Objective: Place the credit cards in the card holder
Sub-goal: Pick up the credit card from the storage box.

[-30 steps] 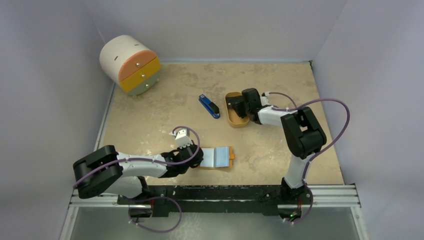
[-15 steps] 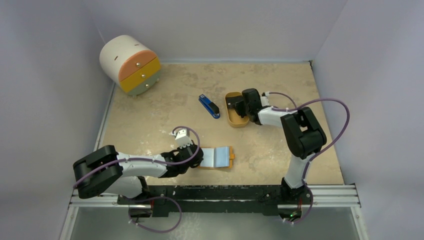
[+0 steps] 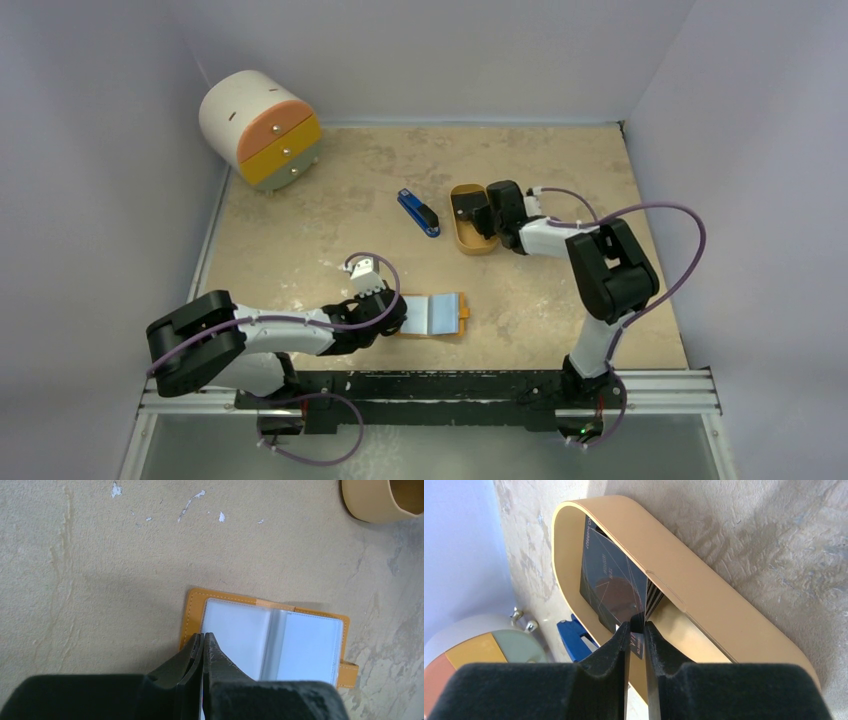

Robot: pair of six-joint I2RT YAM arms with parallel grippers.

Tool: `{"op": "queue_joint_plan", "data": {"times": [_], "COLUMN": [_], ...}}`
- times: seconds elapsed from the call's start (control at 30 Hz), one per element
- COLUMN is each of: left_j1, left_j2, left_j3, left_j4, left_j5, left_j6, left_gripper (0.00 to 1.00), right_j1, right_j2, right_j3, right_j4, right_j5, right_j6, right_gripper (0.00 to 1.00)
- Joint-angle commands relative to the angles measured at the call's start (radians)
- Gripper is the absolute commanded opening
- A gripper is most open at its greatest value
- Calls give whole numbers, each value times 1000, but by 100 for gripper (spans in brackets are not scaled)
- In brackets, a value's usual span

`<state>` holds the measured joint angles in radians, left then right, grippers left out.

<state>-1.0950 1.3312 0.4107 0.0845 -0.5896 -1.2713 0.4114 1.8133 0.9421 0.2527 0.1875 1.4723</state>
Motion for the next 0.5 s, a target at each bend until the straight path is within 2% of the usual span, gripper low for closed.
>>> {"op": "queue_joint_plan", "data": {"times": [0.0,0.47], "left_j1": [0,-1], "left_j2": [19,18], "left_j3": [16,20], "left_j4": [-14,-17], "left_j5": [-5,-7], "left_j6": [7,8], "left_gripper": [0,0], "right_j1": [-3,-3], "right_j2": [-35,-81], "right_j3": [-19,-23], "right_j4": [-4,-6], "right_j5": [29,55], "right_j6": [-10,-45], "right_gripper": [16,2]}}
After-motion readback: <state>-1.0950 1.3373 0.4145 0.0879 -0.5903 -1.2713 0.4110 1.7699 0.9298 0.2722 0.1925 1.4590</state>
